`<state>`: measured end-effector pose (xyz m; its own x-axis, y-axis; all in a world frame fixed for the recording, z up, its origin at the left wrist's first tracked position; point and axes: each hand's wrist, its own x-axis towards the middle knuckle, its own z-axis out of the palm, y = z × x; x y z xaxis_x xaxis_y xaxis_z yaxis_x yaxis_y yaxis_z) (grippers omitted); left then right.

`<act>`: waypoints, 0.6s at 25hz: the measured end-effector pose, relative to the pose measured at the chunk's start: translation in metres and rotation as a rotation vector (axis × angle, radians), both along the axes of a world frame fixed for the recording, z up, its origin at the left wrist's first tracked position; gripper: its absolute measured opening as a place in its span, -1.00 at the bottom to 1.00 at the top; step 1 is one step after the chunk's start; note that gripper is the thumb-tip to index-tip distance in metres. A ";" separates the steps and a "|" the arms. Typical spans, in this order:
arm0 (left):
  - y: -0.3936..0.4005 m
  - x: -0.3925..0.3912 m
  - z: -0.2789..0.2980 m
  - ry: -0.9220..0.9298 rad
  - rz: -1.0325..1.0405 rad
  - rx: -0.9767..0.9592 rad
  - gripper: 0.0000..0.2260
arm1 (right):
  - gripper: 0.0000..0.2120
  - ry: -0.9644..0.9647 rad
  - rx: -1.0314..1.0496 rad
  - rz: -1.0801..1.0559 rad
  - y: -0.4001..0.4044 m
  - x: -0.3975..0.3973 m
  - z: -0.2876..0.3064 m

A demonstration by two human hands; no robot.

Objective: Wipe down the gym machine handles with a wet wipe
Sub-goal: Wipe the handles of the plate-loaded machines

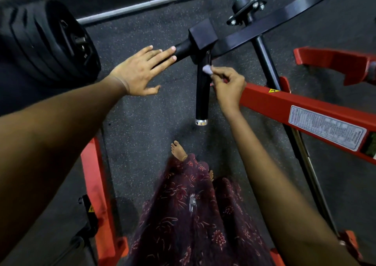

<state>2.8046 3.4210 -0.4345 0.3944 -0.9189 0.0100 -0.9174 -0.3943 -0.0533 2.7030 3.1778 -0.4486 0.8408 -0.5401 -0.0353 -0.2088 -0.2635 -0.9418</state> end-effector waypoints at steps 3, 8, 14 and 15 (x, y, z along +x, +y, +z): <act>0.002 0.000 -0.003 -0.001 -0.013 -0.020 -0.27 | -0.79 0.106 0.023 0.053 0.001 -0.046 -0.018; 0.003 0.000 -0.005 0.019 -0.019 -0.038 -0.25 | -0.79 0.341 0.256 0.108 0.003 -0.100 -0.038; 0.004 -0.001 -0.005 0.021 -0.022 -0.050 -0.25 | -0.86 0.402 1.315 -0.373 0.036 -0.109 -0.033; 0.003 -0.001 -0.004 0.022 -0.020 -0.050 -0.25 | -0.84 0.385 1.430 -0.409 0.043 -0.108 -0.029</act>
